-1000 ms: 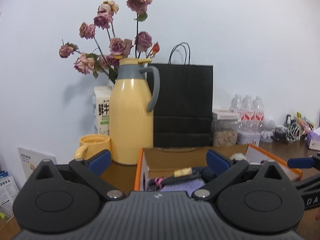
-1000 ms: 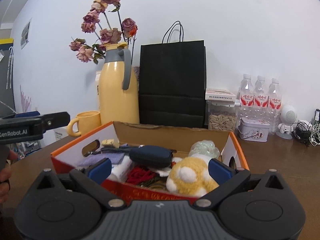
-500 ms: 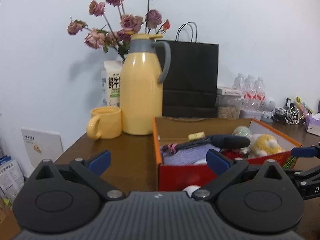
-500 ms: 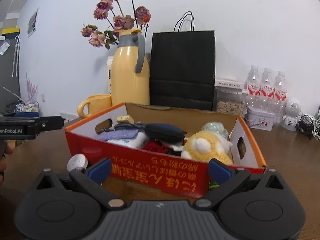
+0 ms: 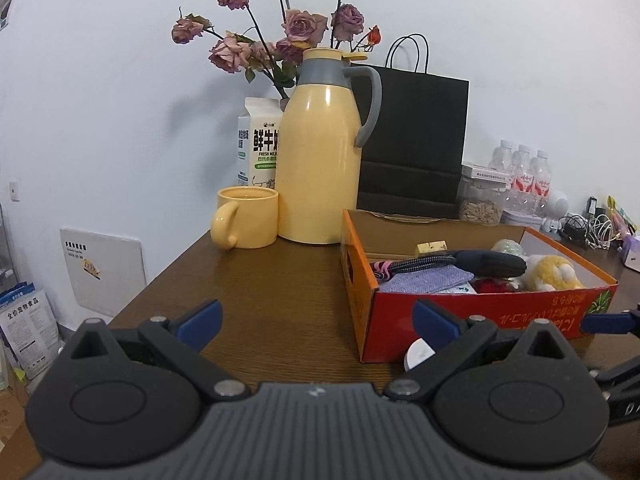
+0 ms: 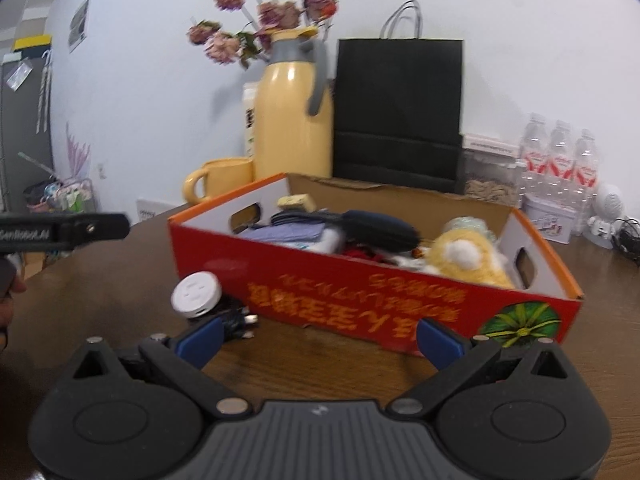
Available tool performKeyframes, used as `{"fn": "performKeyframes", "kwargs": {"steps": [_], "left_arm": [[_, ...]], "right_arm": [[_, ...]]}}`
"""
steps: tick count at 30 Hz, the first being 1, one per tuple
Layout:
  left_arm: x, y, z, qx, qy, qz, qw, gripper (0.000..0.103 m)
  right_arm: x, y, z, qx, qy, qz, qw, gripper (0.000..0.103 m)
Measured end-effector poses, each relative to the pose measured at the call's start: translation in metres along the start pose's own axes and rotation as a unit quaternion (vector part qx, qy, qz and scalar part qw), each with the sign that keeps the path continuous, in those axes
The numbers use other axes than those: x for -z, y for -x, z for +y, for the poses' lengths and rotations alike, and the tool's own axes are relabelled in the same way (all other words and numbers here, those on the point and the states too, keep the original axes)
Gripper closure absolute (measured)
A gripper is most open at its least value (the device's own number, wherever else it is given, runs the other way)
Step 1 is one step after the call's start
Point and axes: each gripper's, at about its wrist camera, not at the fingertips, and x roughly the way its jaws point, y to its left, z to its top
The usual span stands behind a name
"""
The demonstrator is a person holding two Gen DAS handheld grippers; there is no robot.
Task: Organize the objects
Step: 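Move both tools back toward the white round disc on the table, then grasp the white round disc with the left tool while the right tool grasps its black cable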
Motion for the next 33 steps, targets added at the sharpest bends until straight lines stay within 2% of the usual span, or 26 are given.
{"fn": "performKeyframes", "kwargs": {"steps": [3, 5, 7, 9, 12, 14, 18, 23, 28, 33], "left_arm": [[0.0, 0.0, 0.001, 0.003, -0.001, 0.002, 1.0, 0.003], [0.0, -0.001, 0.0, 0.004, -0.003, 0.005, 1.0, 0.005], [0.001, -0.002, -0.002, 0.006, -0.006, 0.008, 0.9999, 0.008], [0.002, -0.003, -0.003, 0.008, -0.009, 0.01, 0.9999, 0.008], [0.003, -0.004, -0.005, 0.009, -0.013, 0.016, 0.9998, 0.008], [0.004, -0.005, -0.005, 0.01, -0.014, 0.018, 0.9997, 0.008], [0.005, -0.006, -0.006, 0.01, -0.013, 0.02, 0.9997, 0.008], [0.006, -0.008, -0.007, 0.011, -0.016, 0.026, 0.9995, 0.008], [0.007, -0.011, -0.008, 0.01, -0.019, 0.033, 0.9992, 0.008], [0.008, -0.014, -0.01, 0.01, -0.021, 0.04, 0.9989, 0.008]], "right_arm": [[-0.001, -0.004, 0.012, -0.012, 0.006, 0.005, 1.0, 0.006], [-0.002, -0.007, 0.02, -0.019, 0.01, 0.006, 1.0, 0.016], [-0.005, -0.014, 0.029, -0.026, 0.017, 0.014, 0.999, 0.032], [-0.008, -0.023, 0.036, -0.032, 0.017, 0.026, 0.999, 0.043], [-0.012, -0.038, 0.035, -0.04, -0.012, 0.044, 0.998, 0.054], [-0.015, -0.047, 0.03, -0.038, -0.043, 0.048, 0.997, 0.057], [-0.017, -0.05, 0.032, -0.039, -0.051, 0.046, 0.997, 0.063], [-0.019, -0.059, 0.033, -0.053, -0.071, 0.054, 0.995, 0.065], [-0.018, -0.062, 0.026, -0.093, -0.103, 0.059, 0.989, 0.082], [-0.016, -0.062, 0.028, -0.105, -0.1, 0.057, 0.988, 0.083]]}}
